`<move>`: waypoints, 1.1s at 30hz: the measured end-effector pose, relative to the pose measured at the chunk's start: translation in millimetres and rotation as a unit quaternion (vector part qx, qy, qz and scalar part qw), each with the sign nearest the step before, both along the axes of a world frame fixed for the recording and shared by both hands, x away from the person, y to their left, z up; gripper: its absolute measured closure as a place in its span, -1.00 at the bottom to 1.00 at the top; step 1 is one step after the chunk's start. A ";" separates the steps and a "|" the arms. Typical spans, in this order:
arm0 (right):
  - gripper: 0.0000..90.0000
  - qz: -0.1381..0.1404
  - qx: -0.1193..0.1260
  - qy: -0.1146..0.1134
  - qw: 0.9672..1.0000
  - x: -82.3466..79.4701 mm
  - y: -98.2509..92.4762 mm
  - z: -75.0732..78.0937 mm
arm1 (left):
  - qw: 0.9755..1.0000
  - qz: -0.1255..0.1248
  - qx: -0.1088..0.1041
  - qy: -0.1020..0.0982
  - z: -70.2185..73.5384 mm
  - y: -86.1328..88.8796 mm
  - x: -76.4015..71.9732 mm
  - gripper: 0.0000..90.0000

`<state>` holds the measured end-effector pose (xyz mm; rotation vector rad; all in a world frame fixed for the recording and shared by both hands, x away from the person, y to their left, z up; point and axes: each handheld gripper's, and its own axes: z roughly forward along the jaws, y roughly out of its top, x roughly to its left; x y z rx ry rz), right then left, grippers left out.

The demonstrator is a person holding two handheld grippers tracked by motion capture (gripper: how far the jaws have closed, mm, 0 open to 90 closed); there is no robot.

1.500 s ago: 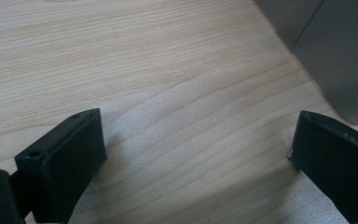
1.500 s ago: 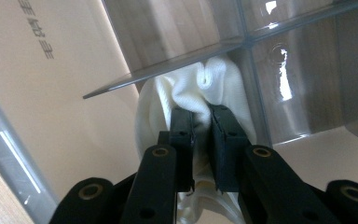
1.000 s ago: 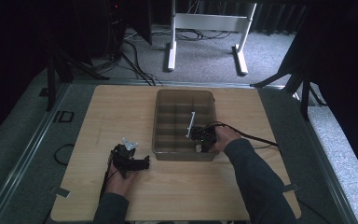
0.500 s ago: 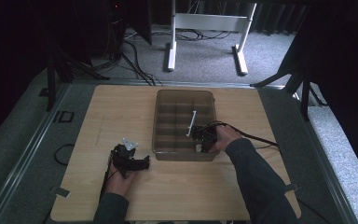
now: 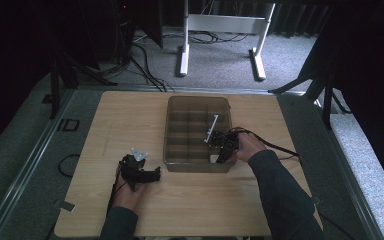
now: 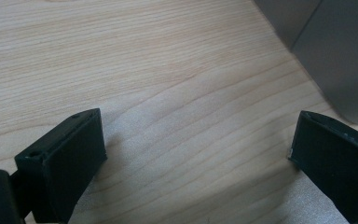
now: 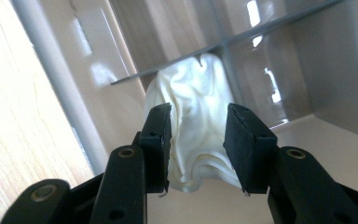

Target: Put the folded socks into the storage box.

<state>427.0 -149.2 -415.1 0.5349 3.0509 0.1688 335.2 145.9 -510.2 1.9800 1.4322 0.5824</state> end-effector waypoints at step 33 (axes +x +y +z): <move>0.20 -0.133 0.194 -0.184 0.954 -37.3 -57.9 20.6 | 1.000 0.000 0.000 0.000 0.0 0.0 0.1 -0.93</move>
